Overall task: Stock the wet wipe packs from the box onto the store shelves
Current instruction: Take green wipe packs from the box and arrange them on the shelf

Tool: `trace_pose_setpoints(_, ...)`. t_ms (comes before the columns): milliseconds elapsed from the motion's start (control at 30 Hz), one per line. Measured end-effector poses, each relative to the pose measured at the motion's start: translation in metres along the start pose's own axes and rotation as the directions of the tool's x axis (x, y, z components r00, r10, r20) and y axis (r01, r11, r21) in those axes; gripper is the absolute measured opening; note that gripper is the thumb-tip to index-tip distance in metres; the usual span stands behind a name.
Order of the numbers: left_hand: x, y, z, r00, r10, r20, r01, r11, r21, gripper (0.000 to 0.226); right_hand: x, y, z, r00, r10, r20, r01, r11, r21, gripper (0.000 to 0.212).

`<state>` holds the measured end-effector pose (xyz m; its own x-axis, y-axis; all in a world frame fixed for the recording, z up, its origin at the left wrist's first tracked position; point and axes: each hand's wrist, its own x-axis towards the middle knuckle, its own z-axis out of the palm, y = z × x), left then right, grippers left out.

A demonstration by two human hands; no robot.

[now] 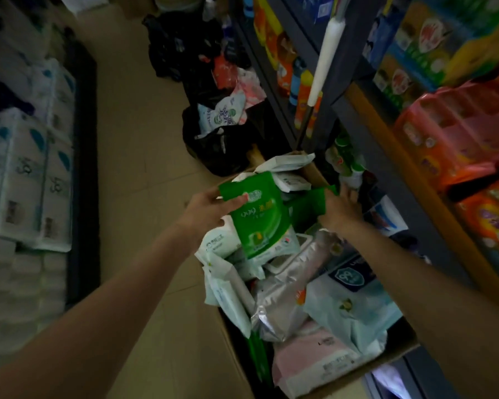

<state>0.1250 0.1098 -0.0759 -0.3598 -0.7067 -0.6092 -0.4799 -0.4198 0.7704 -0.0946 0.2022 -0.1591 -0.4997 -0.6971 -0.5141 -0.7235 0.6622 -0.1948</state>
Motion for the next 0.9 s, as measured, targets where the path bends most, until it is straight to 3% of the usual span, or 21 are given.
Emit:
trace_pose_setpoints(100,0.002,0.004,0.008,0.999,0.043,0.011,-0.043,0.996,0.082,0.033,0.019,-0.004,0.009,1.000,0.013,-0.004,-0.013,1.000,-0.009,0.064)
trace_pose_setpoints(200,0.004,0.002,0.011,0.998,0.056,-0.022,-0.054,0.996,0.076,0.035,0.023,-0.012,0.015,0.978,-0.038,-0.204,0.002,0.985,-0.171,0.038)
trace_pose_setpoints(267,-0.001,0.001,0.011,0.997,0.056,-0.052,-0.052,0.995,0.082,0.039,0.023,-0.011,0.015,0.961,-0.110,-0.255,0.049,0.971,-0.236,0.026)
trace_pose_setpoints(433,-0.011,0.004,0.000,0.984,0.040,-0.174,-0.025,0.996,0.085,0.044,0.022,-0.002,-0.002,0.967,-0.129,-0.221,0.084,0.976,-0.201,0.026)
trace_pose_setpoints(567,-0.008,-0.002,-0.001,0.984,0.046,-0.172,-0.037,0.998,0.054,0.043,0.036,-0.007,0.007,0.958,-0.181,-0.222,0.150,0.977,-0.150,0.033)
trace_pose_setpoints(767,0.010,-0.017,0.010,0.979,0.102,-0.174,-0.105,0.994,-0.005,0.044,0.045,-0.016,0.013,0.968,-0.117,-0.221,0.062,0.968,-0.241,0.031)
trace_pose_setpoints(900,0.013,-0.018,0.014,0.961,0.131,-0.246,-0.134,0.991,0.002,0.045,0.038,-0.013,-0.005,0.988,-0.100,-0.122,0.094,0.994,-0.054,0.029)
